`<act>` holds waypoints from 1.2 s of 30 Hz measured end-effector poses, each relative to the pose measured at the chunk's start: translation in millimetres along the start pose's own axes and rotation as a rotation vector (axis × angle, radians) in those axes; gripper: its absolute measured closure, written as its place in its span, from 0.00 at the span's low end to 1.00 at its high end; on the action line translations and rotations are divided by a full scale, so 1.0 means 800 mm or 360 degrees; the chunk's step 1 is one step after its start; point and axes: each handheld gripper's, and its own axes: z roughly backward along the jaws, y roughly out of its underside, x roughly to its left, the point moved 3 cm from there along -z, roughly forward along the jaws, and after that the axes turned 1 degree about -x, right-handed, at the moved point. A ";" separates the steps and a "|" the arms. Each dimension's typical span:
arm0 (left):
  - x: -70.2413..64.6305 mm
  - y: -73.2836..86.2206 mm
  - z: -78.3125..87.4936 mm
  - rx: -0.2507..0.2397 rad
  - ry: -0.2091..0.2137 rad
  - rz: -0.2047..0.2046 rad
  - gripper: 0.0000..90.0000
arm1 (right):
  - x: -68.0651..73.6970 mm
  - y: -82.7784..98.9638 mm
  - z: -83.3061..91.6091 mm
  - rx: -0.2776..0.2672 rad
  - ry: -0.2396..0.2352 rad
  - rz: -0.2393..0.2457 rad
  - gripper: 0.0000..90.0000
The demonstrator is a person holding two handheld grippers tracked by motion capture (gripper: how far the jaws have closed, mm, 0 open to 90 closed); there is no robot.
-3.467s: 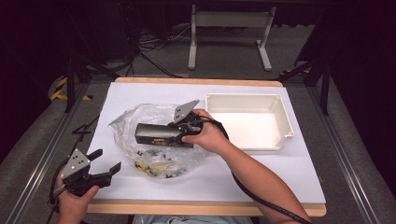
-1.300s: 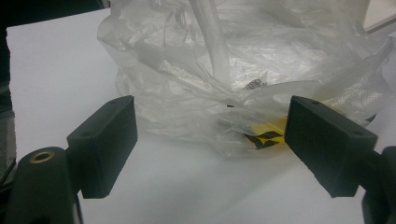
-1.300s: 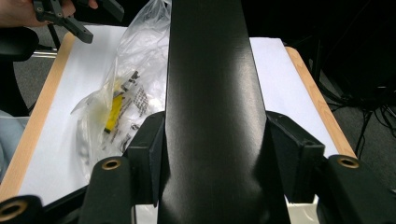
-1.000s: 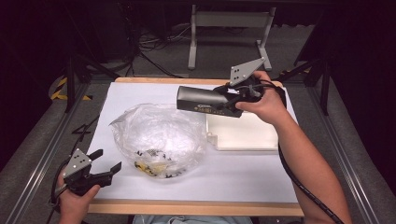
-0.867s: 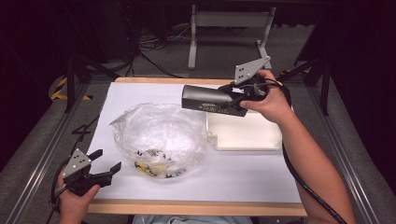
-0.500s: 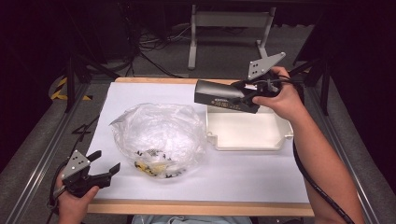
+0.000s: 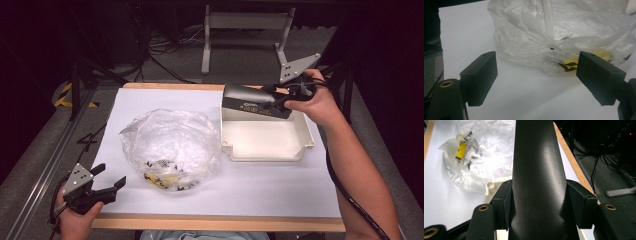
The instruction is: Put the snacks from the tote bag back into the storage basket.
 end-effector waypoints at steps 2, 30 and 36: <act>0.000 0.000 0.000 0.0001 0.0001 -0.0002 0.20 | -0.002 0.006 0.002 0.0008 0.0012 0.0000 0.48; -0.002 -0.001 -0.005 0.0011 -0.0004 -0.0015 0.20 | -0.009 0.089 -0.039 0.0198 -0.0002 -0.0041 0.48; -0.003 -0.001 -0.005 0.0015 -0.0007 -0.0026 0.20 | -0.006 0.101 -0.051 0.0246 -0.0027 -0.0035 0.48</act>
